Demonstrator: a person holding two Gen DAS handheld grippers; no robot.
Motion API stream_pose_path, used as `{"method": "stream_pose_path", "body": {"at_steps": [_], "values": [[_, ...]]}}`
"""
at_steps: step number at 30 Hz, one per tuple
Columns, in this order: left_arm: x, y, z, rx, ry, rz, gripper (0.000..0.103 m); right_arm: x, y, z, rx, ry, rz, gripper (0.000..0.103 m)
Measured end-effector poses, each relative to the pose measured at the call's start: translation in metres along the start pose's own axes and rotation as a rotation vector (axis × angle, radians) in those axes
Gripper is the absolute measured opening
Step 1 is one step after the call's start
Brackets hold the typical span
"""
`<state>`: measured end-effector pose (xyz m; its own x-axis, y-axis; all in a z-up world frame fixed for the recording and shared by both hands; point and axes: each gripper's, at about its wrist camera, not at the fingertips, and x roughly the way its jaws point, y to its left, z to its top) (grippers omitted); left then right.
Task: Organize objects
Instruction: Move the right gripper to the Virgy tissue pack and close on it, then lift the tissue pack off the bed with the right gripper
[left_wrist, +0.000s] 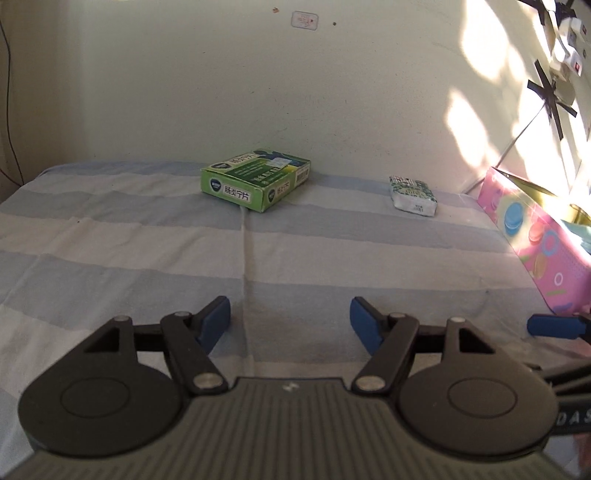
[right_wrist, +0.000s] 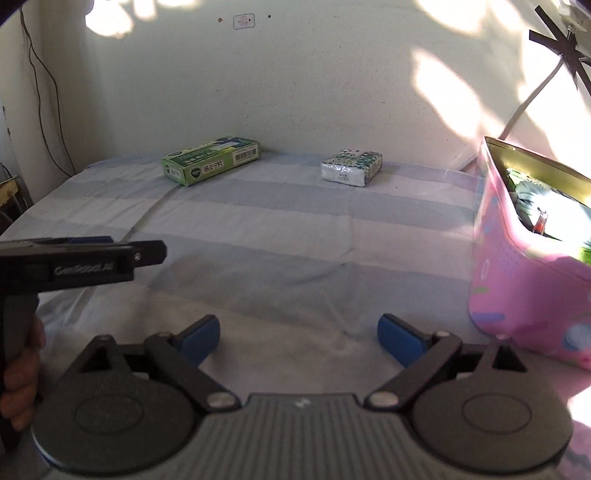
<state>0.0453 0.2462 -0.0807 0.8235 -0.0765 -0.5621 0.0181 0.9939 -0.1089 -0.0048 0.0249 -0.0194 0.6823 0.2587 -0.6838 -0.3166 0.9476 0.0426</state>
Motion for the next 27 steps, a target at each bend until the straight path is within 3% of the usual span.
{"method": "stream_pose_path", "body": {"at_steps": [5,15,17,18,19,22,27], "values": [[-0.003,0.006,0.001,-0.003,-0.020,0.022,0.073,0.049,-0.005,0.041,0.048,-0.003,-0.043,0.096],[0.004,0.006,0.006,-0.008,0.009,-0.019,0.075,0.159,-0.027,0.129,0.167,0.025,-0.201,0.098],[0.005,0.006,0.006,-0.007,0.009,-0.025,0.076,0.165,-0.031,0.135,0.181,0.010,-0.220,0.085],[0.005,0.006,0.006,-0.006,0.009,-0.028,0.076,0.162,-0.031,0.133,0.183,-0.007,-0.218,0.067],[0.005,0.006,0.007,-0.006,0.010,-0.030,0.077,0.158,-0.029,0.129,0.174,-0.020,-0.215,0.058],[0.005,0.008,0.007,-0.016,0.009,-0.042,0.078,0.133,-0.017,0.106,0.113,-0.029,-0.146,0.056],[0.004,0.010,0.007,-0.023,0.006,-0.097,0.080,0.041,-0.005,0.027,-0.045,-0.028,0.019,0.057]]}}
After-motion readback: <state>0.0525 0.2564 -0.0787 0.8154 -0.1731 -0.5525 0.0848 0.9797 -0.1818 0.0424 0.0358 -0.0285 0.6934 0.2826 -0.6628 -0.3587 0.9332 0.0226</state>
